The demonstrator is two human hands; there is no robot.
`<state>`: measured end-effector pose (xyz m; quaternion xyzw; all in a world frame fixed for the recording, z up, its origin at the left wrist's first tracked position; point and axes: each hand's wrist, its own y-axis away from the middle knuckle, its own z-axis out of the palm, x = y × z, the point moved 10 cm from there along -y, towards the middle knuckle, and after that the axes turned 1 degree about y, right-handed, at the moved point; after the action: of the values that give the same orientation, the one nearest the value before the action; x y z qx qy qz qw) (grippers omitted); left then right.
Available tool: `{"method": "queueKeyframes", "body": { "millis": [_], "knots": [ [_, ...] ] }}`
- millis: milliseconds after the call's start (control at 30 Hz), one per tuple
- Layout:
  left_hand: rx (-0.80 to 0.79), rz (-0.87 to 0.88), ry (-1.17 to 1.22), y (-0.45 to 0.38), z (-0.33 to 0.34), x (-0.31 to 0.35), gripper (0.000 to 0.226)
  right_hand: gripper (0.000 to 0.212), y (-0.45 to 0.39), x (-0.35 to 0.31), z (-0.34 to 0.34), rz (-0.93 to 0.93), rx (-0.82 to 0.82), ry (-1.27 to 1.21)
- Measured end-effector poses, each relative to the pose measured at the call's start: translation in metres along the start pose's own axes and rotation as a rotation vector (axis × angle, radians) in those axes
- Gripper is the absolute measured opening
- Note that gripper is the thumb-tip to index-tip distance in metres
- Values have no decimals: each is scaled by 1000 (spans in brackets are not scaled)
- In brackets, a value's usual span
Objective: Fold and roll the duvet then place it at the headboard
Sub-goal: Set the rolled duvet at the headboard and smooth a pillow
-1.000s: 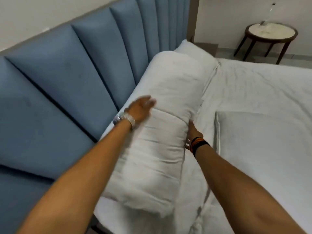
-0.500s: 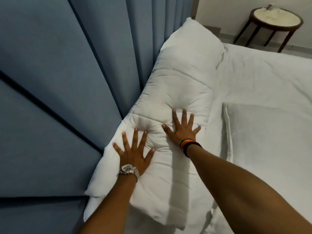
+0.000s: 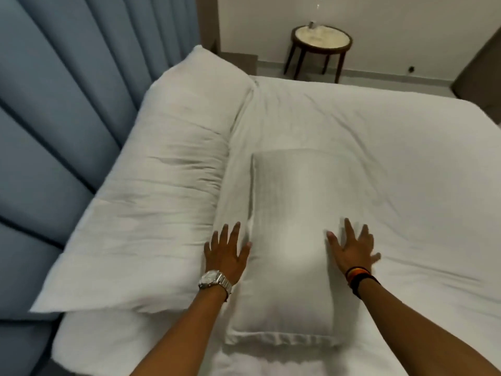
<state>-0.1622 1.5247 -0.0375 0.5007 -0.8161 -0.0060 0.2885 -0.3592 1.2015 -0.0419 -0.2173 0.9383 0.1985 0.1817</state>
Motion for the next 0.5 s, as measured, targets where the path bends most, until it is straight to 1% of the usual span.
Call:
{"method": "queueKeyframes", "body": {
  "millis": [67,133,200,267,333,400,433,500],
  "knots": [
    [-86,-76,88,-1,40,19,71,97,-6,63,-11,125,-57,-115],
    [-127,-146,247,-8,71,36,76,102,-12,106,-6,193,-146,-265],
    [-133,-232,458,-19,93,43,80,108,-16,121,10,187,-247,-419],
    [-134,-303,563,-28,109,47,84,107,-23,125,25,169,-301,-542],
    [-94,-337,634,-32,110,54,88,108,-31,124,30,153,-281,-676],
    [-2,-282,706,-32,95,77,92,107,-34,116,22,106,-216,-802],
    [54,-238,729,-31,82,91,90,103,-31,107,13,76,-171,-863],
    [183,-128,710,-32,36,126,75,94,-23,78,-13,16,-71,-969]
  ]
}}
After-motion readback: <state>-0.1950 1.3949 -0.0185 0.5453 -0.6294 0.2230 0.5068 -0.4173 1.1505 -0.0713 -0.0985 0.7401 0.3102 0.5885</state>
